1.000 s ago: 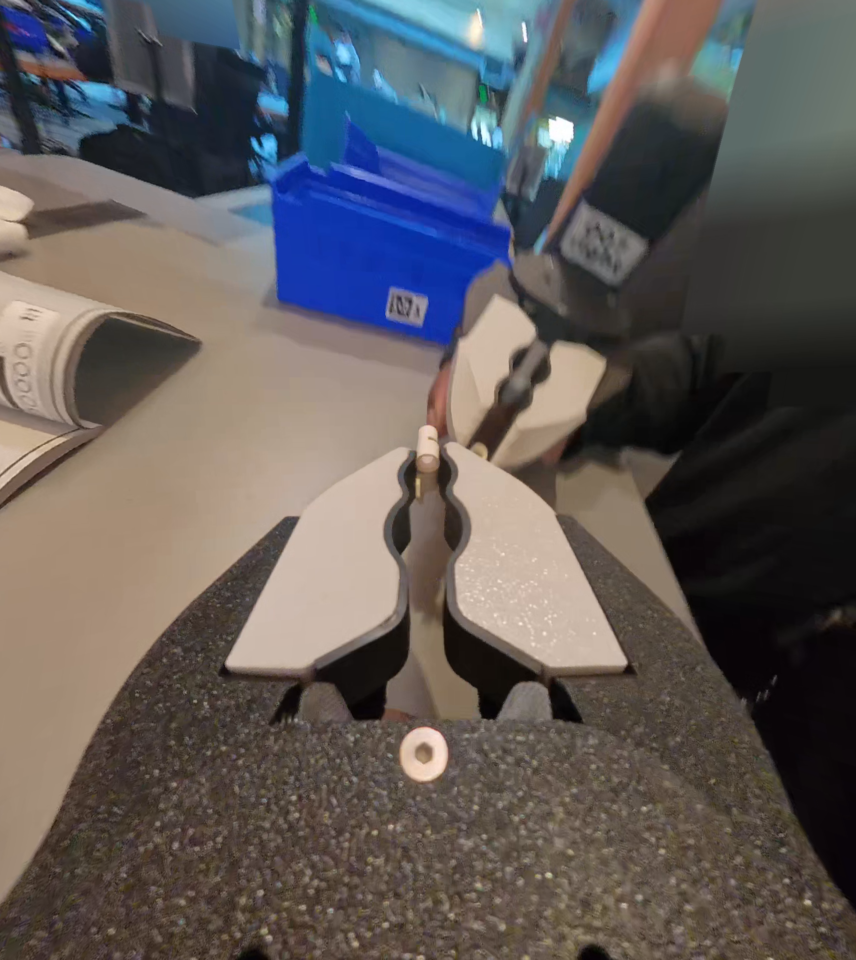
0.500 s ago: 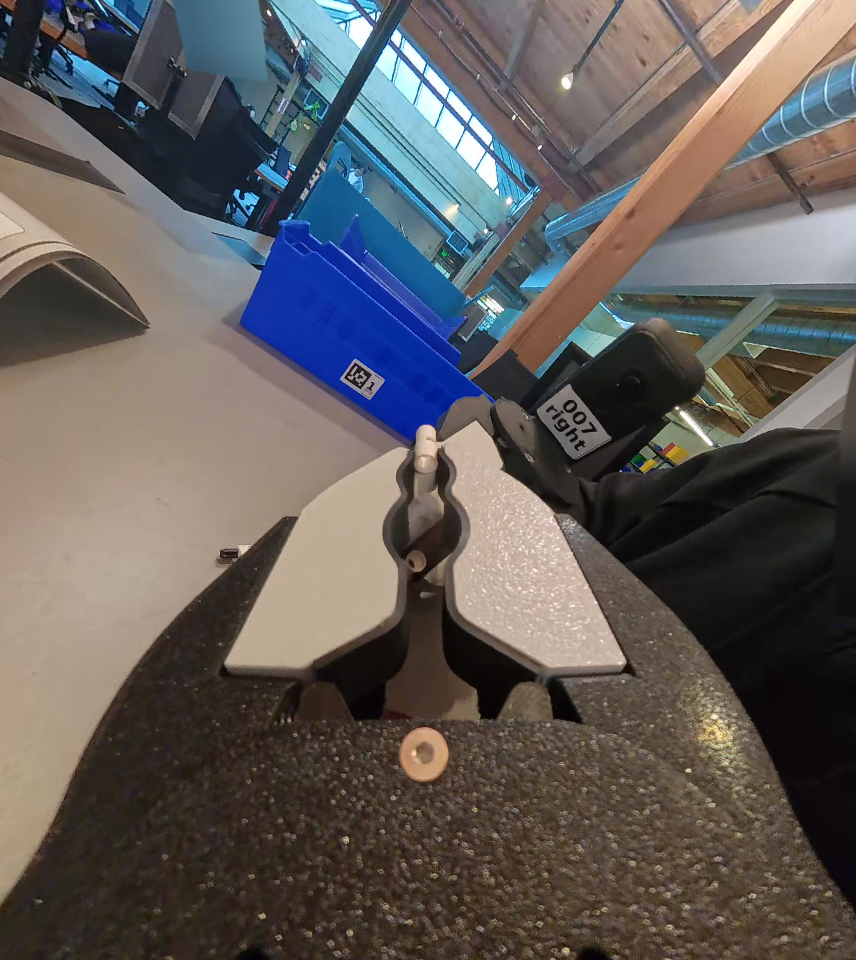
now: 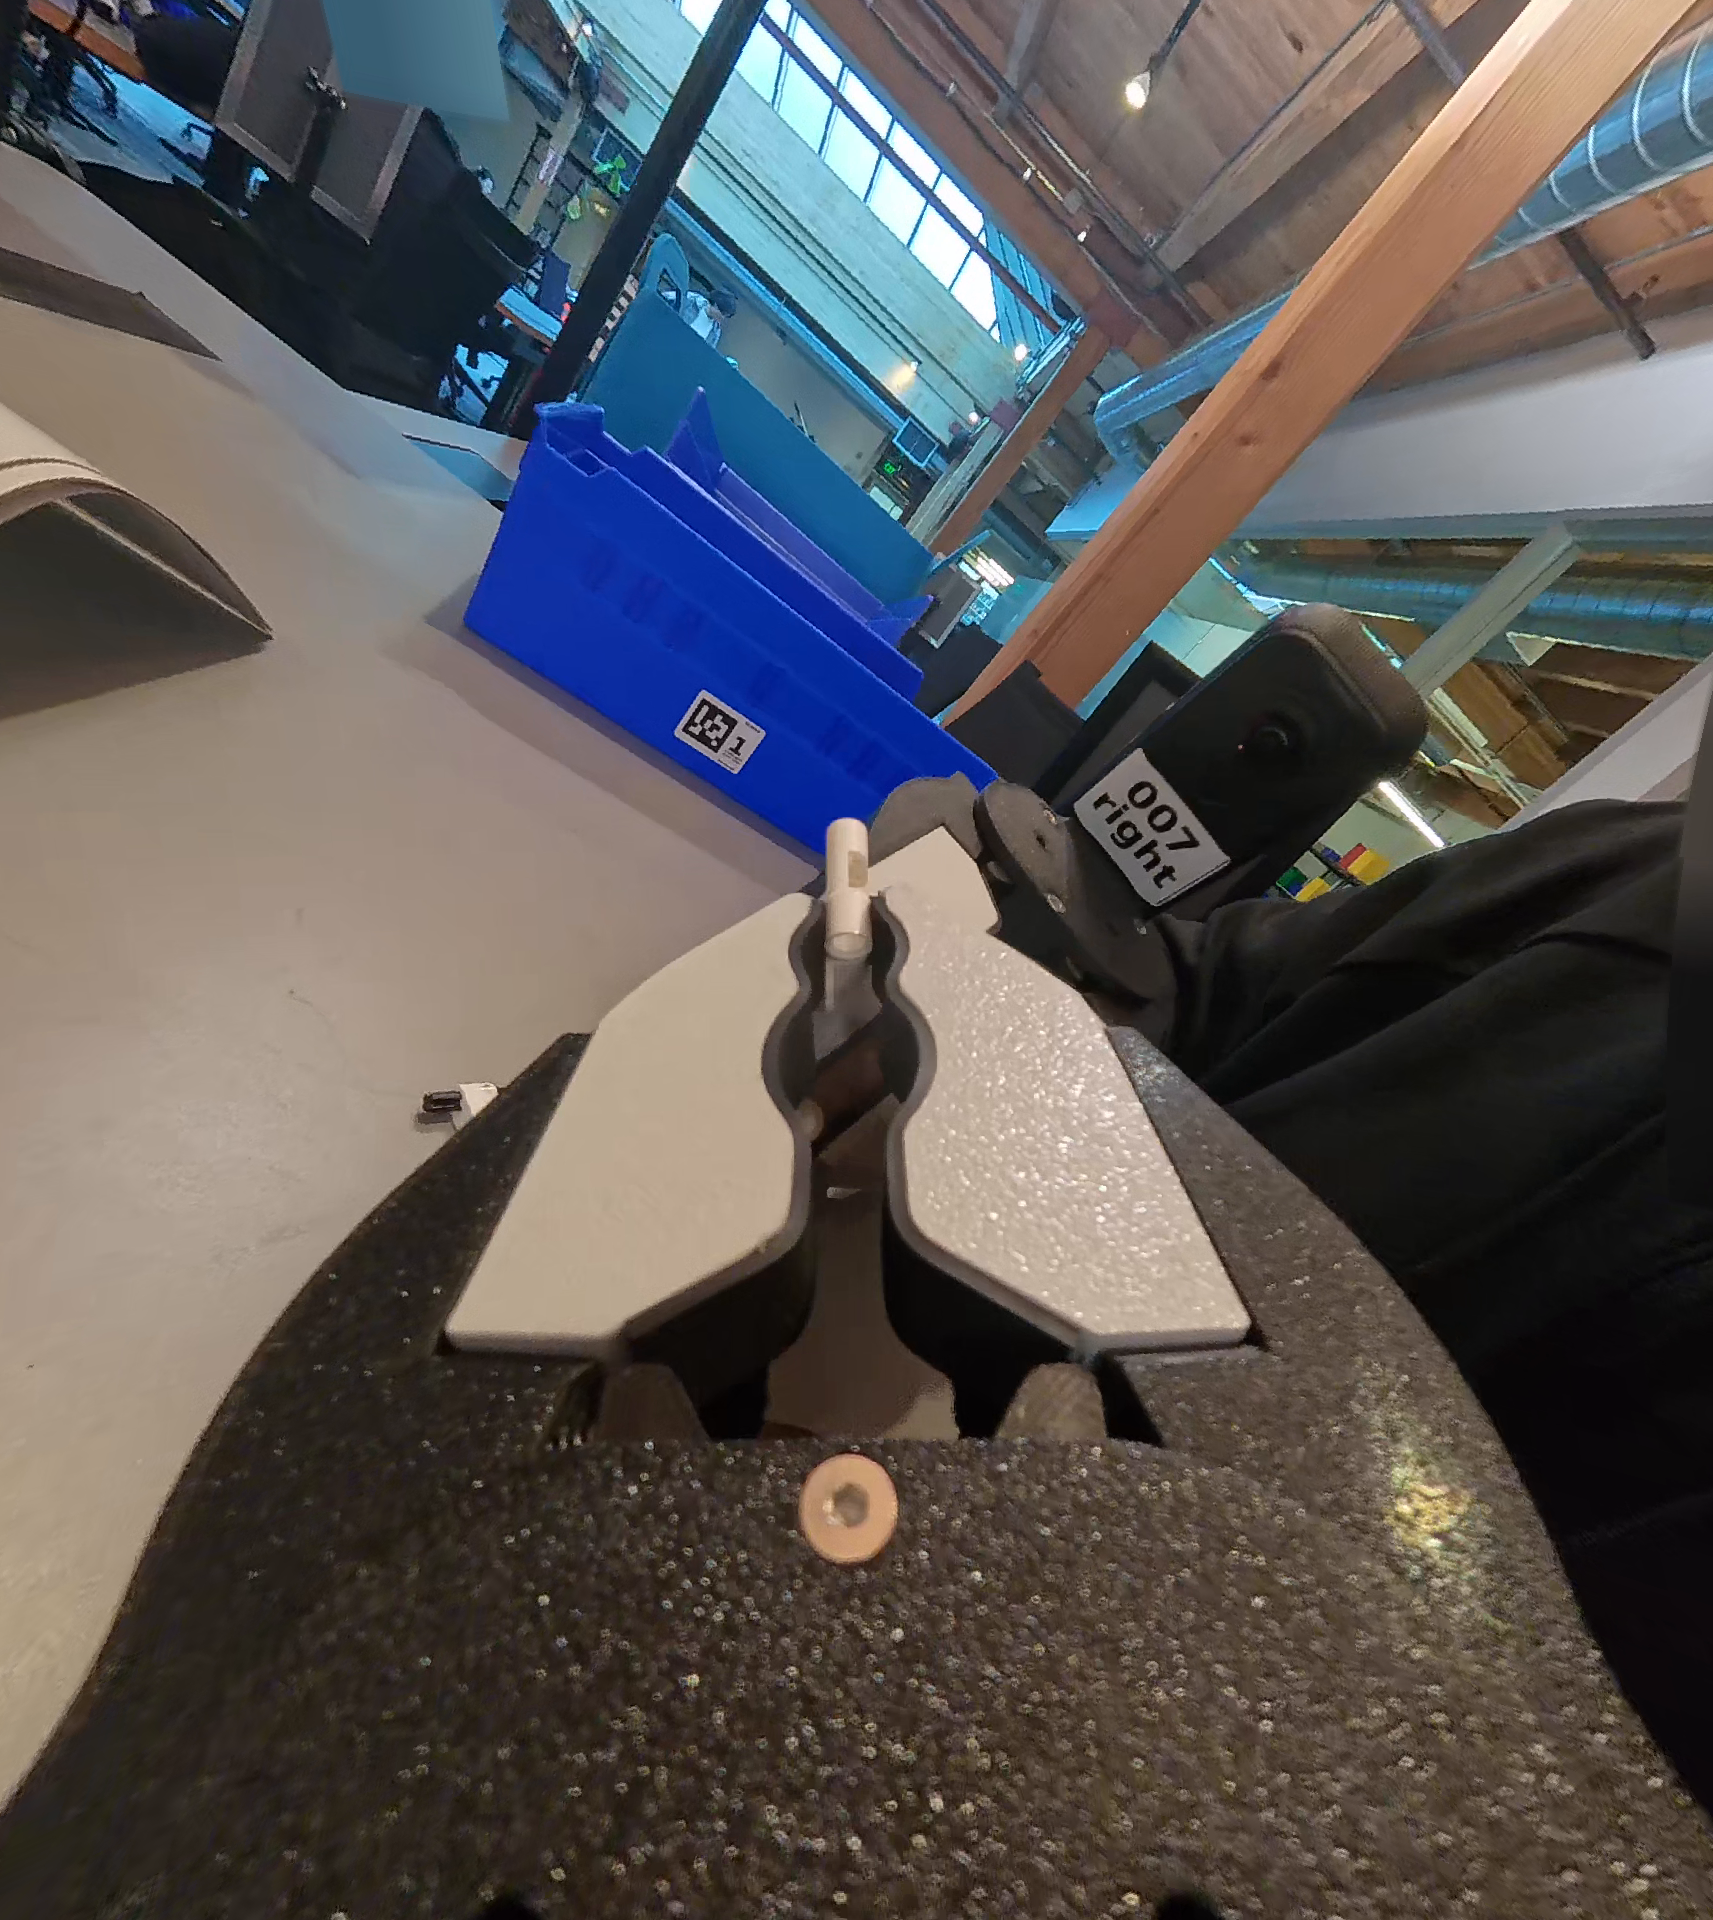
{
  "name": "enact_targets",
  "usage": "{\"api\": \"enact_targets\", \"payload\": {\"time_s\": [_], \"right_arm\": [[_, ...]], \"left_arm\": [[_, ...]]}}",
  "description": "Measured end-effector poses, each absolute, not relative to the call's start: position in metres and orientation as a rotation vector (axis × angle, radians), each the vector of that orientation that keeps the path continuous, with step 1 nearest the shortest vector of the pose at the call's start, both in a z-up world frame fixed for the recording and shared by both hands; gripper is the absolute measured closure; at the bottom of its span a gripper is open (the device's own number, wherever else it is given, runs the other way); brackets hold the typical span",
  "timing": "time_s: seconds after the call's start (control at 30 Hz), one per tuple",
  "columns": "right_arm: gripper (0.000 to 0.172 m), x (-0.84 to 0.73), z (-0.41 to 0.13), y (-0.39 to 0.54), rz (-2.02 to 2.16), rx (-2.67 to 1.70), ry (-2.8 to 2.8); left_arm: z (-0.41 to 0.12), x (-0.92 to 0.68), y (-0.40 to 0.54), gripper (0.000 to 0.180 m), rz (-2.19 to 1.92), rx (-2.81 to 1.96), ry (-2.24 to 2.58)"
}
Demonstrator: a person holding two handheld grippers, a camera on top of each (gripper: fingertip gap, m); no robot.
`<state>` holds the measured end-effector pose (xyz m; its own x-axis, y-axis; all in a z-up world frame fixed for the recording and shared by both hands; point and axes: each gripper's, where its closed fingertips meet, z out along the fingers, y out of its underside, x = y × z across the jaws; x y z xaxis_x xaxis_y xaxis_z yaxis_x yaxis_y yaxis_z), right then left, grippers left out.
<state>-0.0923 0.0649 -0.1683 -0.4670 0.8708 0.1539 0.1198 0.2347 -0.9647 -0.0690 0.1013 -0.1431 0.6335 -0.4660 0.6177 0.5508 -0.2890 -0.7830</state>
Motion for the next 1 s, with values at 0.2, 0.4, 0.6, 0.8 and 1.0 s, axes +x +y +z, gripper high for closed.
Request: {"api": "enact_targets", "payload": {"time_s": [0.2, 0.4, 0.6, 0.8, 1.0], "right_arm": [[0.165, -0.091, -0.168, 0.064, 1.285, -0.914, -1.762], [0.165, -0.091, -0.165, 0.064, 1.293, -0.917, -1.738], [0.165, -0.091, -0.163, 0.064, 1.293, -0.910, -1.724], [0.165, -0.085, -0.165, 0.065, 1.314, -0.879, -1.772], [0.165, -0.074, -0.153, 0.087, 1.400, -0.852, -1.785]], "left_arm": [[-0.144, -0.068, 0.102, 0.173, -0.925, -1.598, -0.036], [-0.145, -0.065, 0.102, 0.173, -0.814, -1.621, 0.020], [-0.143, -0.065, 0.102, 0.172, -0.820, -1.608, 0.010], [-0.143, -0.075, 0.097, 0.173, -0.599, -1.685, 0.137], [-0.171, -0.091, 0.082, 0.173, -0.304, -1.938, 0.401]]}}
